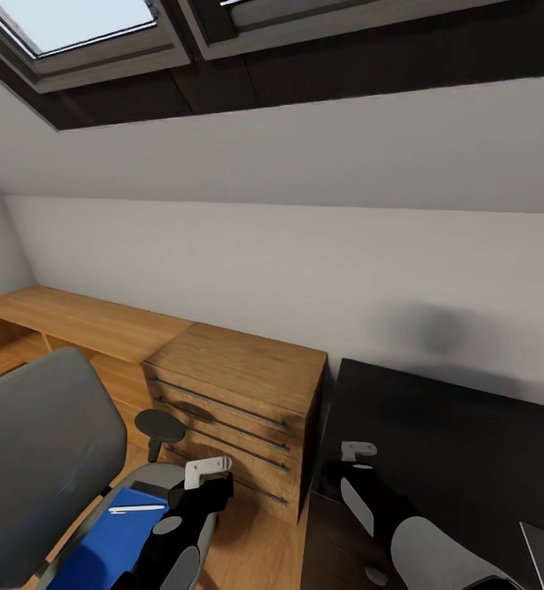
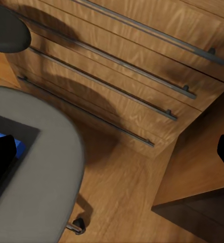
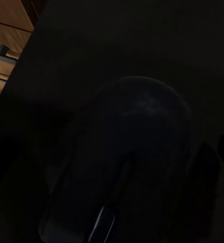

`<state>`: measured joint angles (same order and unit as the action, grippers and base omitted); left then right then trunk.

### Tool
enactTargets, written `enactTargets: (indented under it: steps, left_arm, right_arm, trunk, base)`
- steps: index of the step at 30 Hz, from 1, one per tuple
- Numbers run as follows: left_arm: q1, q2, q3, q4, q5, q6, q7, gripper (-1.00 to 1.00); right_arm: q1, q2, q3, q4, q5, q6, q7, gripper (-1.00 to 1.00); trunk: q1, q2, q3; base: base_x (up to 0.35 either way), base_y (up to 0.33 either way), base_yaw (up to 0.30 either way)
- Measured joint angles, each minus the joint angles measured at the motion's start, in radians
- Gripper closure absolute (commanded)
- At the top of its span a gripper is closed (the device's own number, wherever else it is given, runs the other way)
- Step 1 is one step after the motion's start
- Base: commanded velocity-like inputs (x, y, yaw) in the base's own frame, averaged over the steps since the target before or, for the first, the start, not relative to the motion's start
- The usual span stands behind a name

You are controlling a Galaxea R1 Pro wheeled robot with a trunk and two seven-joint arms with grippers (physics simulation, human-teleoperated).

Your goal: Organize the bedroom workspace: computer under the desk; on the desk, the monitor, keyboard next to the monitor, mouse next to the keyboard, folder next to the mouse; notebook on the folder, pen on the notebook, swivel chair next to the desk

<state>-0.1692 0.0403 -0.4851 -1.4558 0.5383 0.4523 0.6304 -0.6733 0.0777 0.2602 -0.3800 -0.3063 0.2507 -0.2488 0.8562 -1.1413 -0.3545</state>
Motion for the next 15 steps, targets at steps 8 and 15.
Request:
enactTargets:
  steps: [8, 15]
  left_arm:
    - [0.0, 0.0, 0.0, 0.0, 0.0, 0.0, 0.0, -1.0]
    - [0.0, 0.0, 0.0, 0.002, 0.001, 0.002, 0.0, -1.0]
  right_arm:
    - [0.0, 0.0, 0.0, 0.0, 0.008, 0.002, 0.0, 1.0]
    - [0.0, 0.0, 0.0, -0.002, 0.009, 0.003, 0.0, 1.0]
  trunk:
    - [0.0, 0.0, 0.0]
    - [0.0, 0.0, 0.0]
  base:
    - [0.0, 0.0, 0.0]
    - [0.0, 0.0, 0.0]
